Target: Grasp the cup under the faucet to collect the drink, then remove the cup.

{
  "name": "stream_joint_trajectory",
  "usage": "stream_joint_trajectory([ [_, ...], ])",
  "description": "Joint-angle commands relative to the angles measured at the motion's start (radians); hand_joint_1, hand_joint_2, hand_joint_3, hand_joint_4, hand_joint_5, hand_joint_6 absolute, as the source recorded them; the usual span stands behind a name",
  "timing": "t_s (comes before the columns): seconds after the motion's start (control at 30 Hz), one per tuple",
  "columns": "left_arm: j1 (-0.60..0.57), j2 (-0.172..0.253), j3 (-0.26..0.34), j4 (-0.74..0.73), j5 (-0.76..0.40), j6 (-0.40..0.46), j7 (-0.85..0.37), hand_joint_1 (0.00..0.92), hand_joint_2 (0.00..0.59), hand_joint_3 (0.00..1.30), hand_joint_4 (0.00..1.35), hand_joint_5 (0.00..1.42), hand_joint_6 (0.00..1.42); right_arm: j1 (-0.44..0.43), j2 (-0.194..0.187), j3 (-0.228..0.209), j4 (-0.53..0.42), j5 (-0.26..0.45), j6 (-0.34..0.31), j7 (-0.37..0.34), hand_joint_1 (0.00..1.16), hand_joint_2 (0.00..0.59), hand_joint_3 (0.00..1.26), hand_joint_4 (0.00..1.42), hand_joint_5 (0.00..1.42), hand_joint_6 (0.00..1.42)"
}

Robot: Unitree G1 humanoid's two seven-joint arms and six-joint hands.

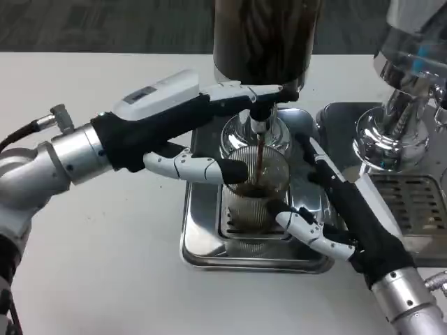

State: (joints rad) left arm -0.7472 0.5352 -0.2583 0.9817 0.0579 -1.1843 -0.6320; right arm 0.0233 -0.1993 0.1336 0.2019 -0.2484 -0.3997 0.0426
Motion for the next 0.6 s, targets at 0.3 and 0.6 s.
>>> stream_joint_trajectory([
  [0.3, 0.045, 0.020, -0.025, 0.003, 0.072, 0.019, -0.020, 0.000, 0.121, 0.14, 0.10, 0.12, 0.07, -0.043, 0.013, 0.012, 0.039, 0.015, 0.001, 0.022, 0.52, 0.246, 0.04, 0.02, 0.04, 0.10],
  [0.6, 0.049, 0.023, -0.022, 0.001, 0.074, 0.020, -0.015, 0.000, 0.121, 0.15, 0.10, 0.12, 0.07, -0.058, 0.021, 0.016, 0.051, 0.011, 0.001, 0.024, 0.52, 0.246, 0.05, 0.02, 0.05, 0.11],
])
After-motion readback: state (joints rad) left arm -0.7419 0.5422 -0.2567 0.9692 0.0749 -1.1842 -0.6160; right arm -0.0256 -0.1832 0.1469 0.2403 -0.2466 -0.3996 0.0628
